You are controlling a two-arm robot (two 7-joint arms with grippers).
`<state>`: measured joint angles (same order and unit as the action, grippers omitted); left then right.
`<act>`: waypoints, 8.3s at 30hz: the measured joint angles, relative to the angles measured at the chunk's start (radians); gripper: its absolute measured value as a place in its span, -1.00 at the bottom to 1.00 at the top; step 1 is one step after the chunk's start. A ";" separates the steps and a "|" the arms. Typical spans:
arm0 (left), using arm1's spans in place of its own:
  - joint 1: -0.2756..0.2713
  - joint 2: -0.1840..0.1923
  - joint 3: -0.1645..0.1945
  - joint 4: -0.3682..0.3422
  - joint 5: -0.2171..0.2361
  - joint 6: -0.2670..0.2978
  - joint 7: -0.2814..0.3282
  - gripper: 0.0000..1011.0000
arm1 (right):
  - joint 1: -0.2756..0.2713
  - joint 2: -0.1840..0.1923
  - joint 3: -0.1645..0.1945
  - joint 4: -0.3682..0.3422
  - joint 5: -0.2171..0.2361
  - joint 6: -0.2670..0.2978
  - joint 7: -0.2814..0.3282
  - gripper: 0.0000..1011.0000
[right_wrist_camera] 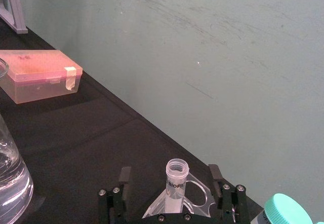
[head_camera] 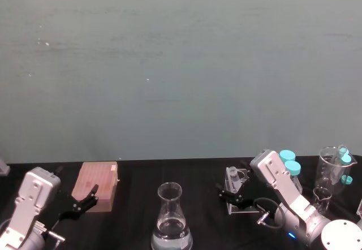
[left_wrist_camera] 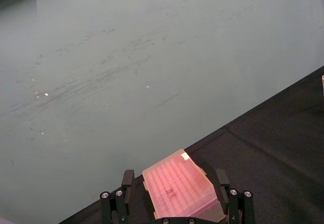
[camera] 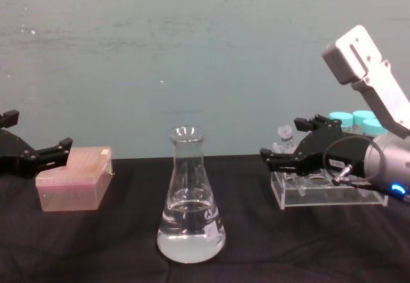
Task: Pour the liquid from the test tube into the beaker using one hand.
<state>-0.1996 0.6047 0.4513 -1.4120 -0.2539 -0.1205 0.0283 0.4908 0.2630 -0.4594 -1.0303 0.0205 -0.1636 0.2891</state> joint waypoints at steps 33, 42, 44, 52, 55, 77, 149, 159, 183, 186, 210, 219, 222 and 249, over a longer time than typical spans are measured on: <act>0.000 0.000 0.000 0.000 0.000 0.000 0.000 0.98 | -0.002 0.002 -0.001 -0.005 0.003 0.001 -0.001 -0.59; 0.000 0.000 0.000 0.000 0.000 0.000 0.000 0.98 | -0.002 0.002 -0.001 -0.004 0.003 0.001 -0.001 -0.59; 0.000 0.000 0.000 0.000 0.000 0.000 0.000 0.98 | -0.005 0.001 0.005 -0.004 0.001 0.001 0.000 -0.59; 0.000 0.000 0.000 0.000 0.000 0.000 0.000 0.98 | -0.012 -0.007 0.028 -0.001 -0.018 -0.002 0.000 -0.59; 0.000 0.000 0.000 0.000 0.000 0.000 0.000 0.98 | -0.013 -0.010 0.033 0.000 -0.024 -0.004 -0.001 -0.59; 0.000 0.000 0.000 0.000 0.000 0.000 0.000 0.98 | -0.028 -0.027 0.077 -0.027 -0.057 -0.018 0.026 -0.59; 0.000 0.000 0.000 0.000 0.000 0.000 0.000 0.98 | -0.010 0.076 -0.134 -0.291 -0.550 -0.184 -0.101 -0.59; 0.000 0.000 0.000 0.000 0.000 0.000 0.000 0.98 | 0.001 0.081 -0.153 -0.281 -0.596 -0.197 -0.127 -0.59; 0.000 0.000 0.000 0.000 0.000 0.000 0.000 0.98 | 0.017 0.097 -0.195 -0.290 -0.698 -0.196 -0.188 -0.59; 0.000 0.000 0.000 0.000 0.000 0.000 0.000 0.98 | 0.018 0.100 -0.200 -0.292 -0.709 -0.197 -0.195 -0.59; 0.000 0.000 0.000 0.000 0.000 0.000 0.000 0.98 | 0.036 0.113 -0.243 -0.294 -0.796 -0.174 -0.241 -0.59; 0.000 0.000 0.000 0.000 0.000 0.000 0.000 0.98 | 0.041 0.118 -0.251 -0.289 -0.819 -0.166 -0.259 -0.59; 0.000 0.000 0.000 0.000 0.000 0.000 0.000 0.98 | 0.043 0.121 -0.254 -0.288 -0.828 -0.164 -0.265 -0.59; 0.000 0.000 0.000 0.000 0.000 0.000 0.000 0.98 | 0.071 0.135 -0.296 -0.275 -0.892 -0.165 -0.297 -0.59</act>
<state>-0.1995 0.6047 0.4514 -1.4120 -0.2539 -0.1205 0.0283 0.5621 0.3981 -0.7551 -1.3056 -0.8712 -0.3284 -0.0080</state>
